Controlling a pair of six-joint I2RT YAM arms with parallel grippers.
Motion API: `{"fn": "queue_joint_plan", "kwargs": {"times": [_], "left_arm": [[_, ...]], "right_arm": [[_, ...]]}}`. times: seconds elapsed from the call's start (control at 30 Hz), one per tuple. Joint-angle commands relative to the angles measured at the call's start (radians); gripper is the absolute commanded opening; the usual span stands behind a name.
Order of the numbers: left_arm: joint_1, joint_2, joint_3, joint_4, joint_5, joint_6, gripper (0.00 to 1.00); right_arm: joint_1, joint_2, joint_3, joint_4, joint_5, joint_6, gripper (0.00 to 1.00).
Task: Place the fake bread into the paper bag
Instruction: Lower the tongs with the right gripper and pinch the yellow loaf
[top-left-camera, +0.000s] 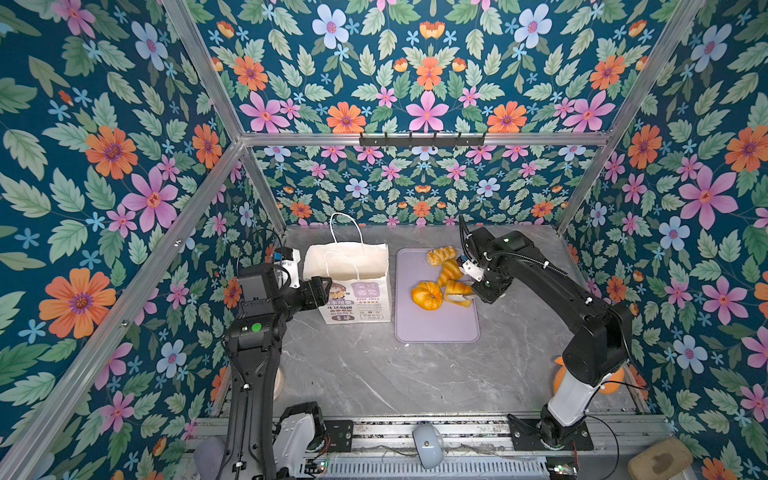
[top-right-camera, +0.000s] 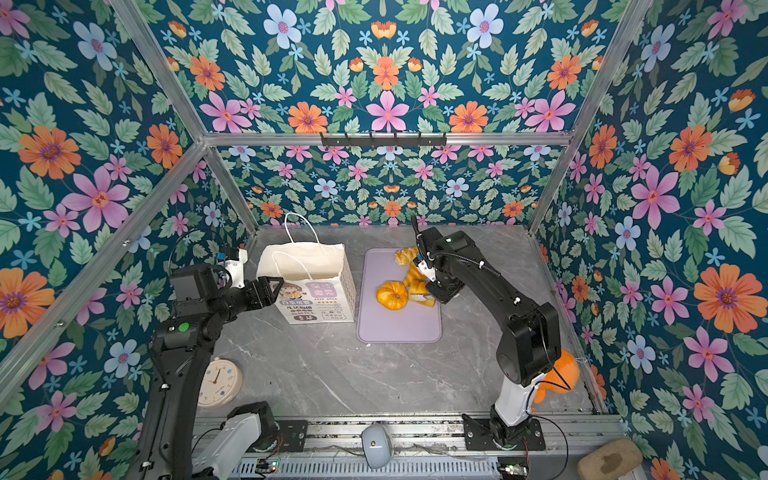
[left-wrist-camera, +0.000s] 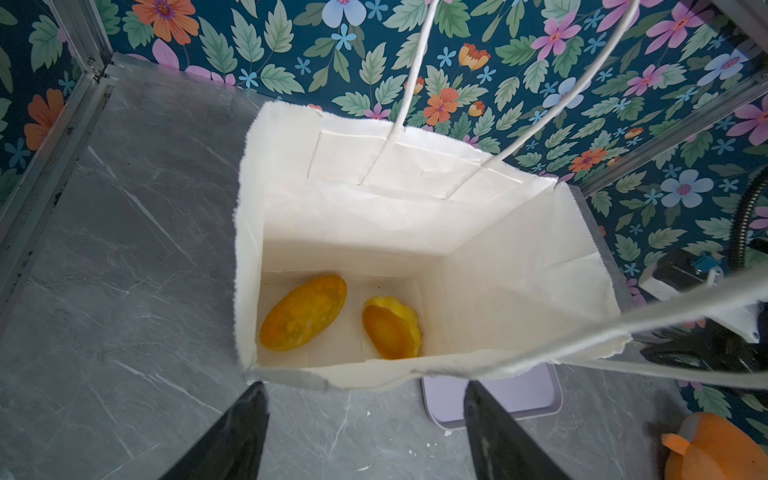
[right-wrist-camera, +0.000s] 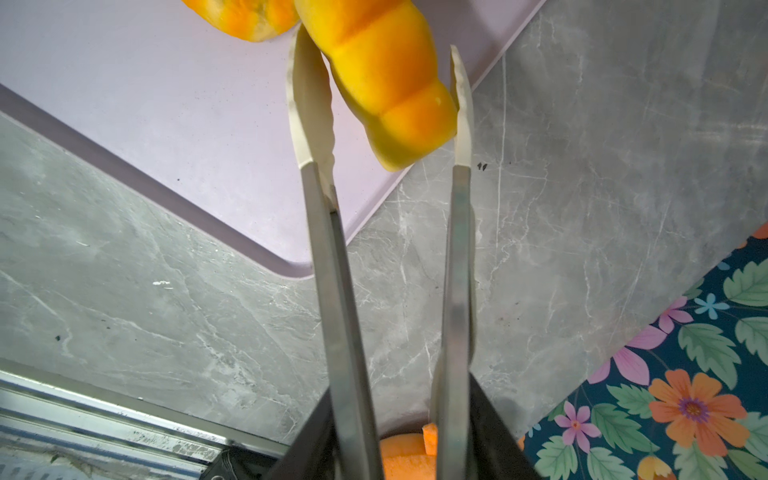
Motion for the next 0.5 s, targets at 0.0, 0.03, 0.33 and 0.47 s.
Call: {"fn": "queue_joint_plan", "kwargs": {"times": [0.0, 0.03, 0.33, 0.47], "left_arm": [[0.000, -0.001, 0.008, 0.021, -0.004, 0.003, 0.75], [0.000, -0.001, 0.008, 0.021, -0.004, 0.003, 0.75], [0.000, -0.003, 0.018, 0.015, -0.004, -0.001, 0.75], [0.000, -0.006, 0.021, 0.014, -0.003, -0.006, 0.75]], "right_arm": [[-0.001, 0.001, -0.004, 0.004, -0.021, -0.009, 0.41], [0.000, 0.002, -0.006, 0.004, -0.022, -0.009, 0.41], [0.000, -0.004, -0.002, -0.006, -0.039, -0.003, 0.33], [-0.001, -0.014, 0.006, -0.012, -0.049, 0.000, 0.29]]}}
